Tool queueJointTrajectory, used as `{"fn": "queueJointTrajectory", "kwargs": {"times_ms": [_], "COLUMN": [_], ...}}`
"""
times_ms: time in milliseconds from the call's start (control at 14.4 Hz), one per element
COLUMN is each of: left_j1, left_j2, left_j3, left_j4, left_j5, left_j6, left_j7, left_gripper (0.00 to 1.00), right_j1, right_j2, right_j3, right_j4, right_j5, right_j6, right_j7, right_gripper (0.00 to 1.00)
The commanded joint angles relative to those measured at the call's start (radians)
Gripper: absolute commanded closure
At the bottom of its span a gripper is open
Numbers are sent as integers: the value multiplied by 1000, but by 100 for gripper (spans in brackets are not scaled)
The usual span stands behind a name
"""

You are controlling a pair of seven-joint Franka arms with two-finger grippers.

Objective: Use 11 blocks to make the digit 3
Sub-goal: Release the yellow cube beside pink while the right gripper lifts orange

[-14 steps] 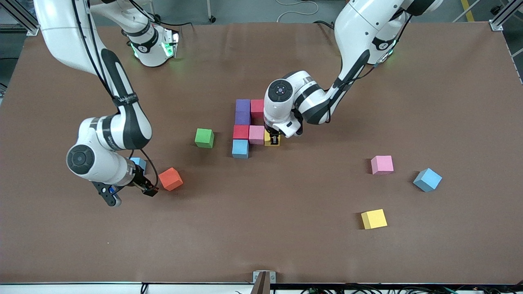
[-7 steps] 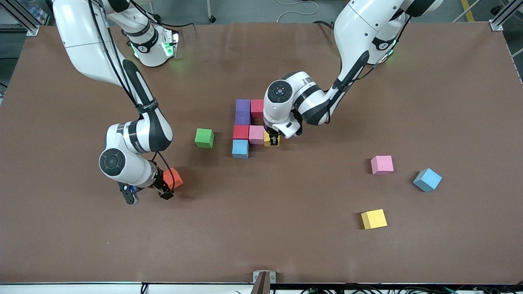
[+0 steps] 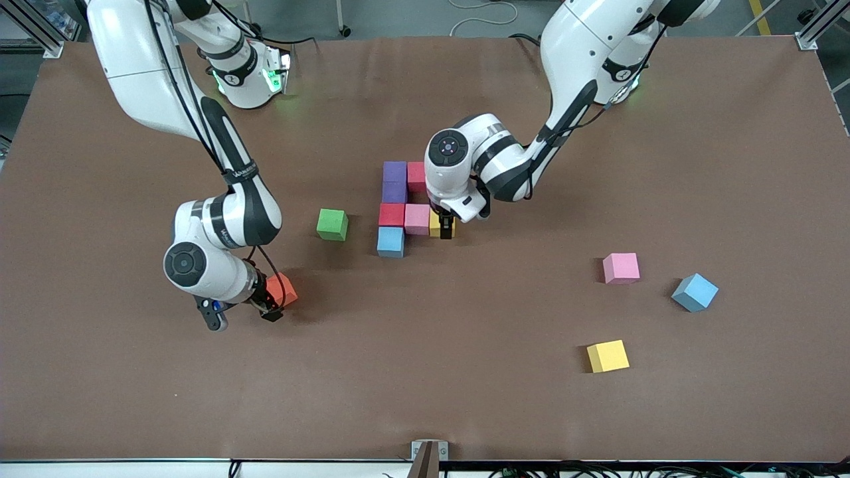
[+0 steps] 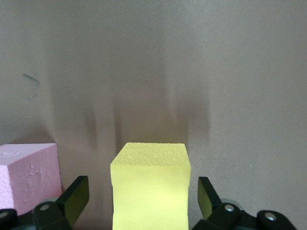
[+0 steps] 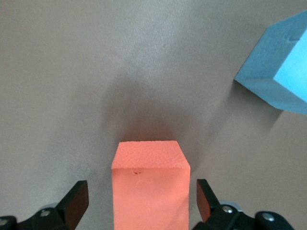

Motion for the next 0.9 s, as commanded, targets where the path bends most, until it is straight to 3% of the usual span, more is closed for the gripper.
{"fn": "queueJointTrajectory", "kwargs": {"times_ms": [0,209,348,417,487,834], "left_j1": [0,12,23,49,75,204], "left_j2": [-64,-89,-89,-89,-90,-92], "left_j3": [-2,-2,7,7,5,10], "left_j4": [6,105,197,230,257,375], "left_j5": [19,16,14,16,16,20], "left_j6": [-55,-170,-268,-300,-324,-455], "left_j7": [8,33,115,172,230,592], "left_gripper": [0,0,0,0,0,0], "right_j1": [4,4,2,4,7,142], "right_j2": [-15,-13,-15,-15,-15,-15], "right_j3": [2,2,2,2,6,12], "right_j4": [-24,-24,-21,-21,-18,37], "right_j5": [-1,-3,-1,-3,-1,4], "right_j6": [7,2,4,6,4,-2], "right_j7": [3,-4,-10,-13,-23,-108], "right_gripper": [19,40,78,90,96,100]}}
